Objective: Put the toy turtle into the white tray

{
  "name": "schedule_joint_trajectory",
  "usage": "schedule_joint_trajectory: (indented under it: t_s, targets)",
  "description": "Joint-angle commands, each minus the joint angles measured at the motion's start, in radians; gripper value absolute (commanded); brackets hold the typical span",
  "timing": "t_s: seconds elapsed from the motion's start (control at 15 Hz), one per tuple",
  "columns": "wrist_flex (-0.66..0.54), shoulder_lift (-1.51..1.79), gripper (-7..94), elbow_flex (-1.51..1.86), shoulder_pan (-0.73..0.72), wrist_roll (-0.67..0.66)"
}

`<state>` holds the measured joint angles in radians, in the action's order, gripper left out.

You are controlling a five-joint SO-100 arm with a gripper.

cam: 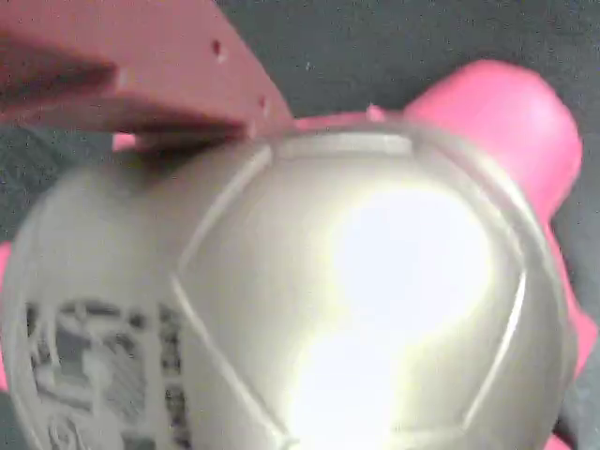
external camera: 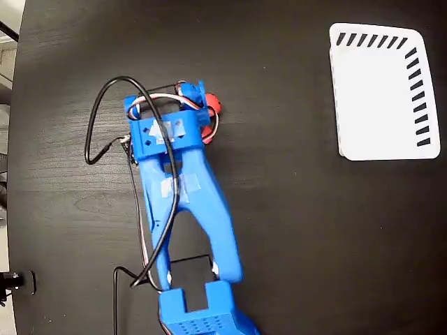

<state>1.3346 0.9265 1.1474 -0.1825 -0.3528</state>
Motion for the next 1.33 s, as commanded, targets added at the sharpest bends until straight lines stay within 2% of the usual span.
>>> schedule_joint_trajectory:
  t_s: [0.0,0.13,0.4,0.87,1.0,1.27]
  targets:
    - [0.009,0.04,-1,-0.054,-0.017,0.002]
    - [0.031,0.06,-1,-0.055,-0.015,0.015]
    - [0.147,0.245,-1,-0.044,0.023,0.061]
    - [0.272,0.658,-1,0.026,0.186,0.051]
    - [0.275,0.676,-1,-0.006,0.224,0.097]
    - [0.284,0.451,-1,-0.4,0.46,0.207]
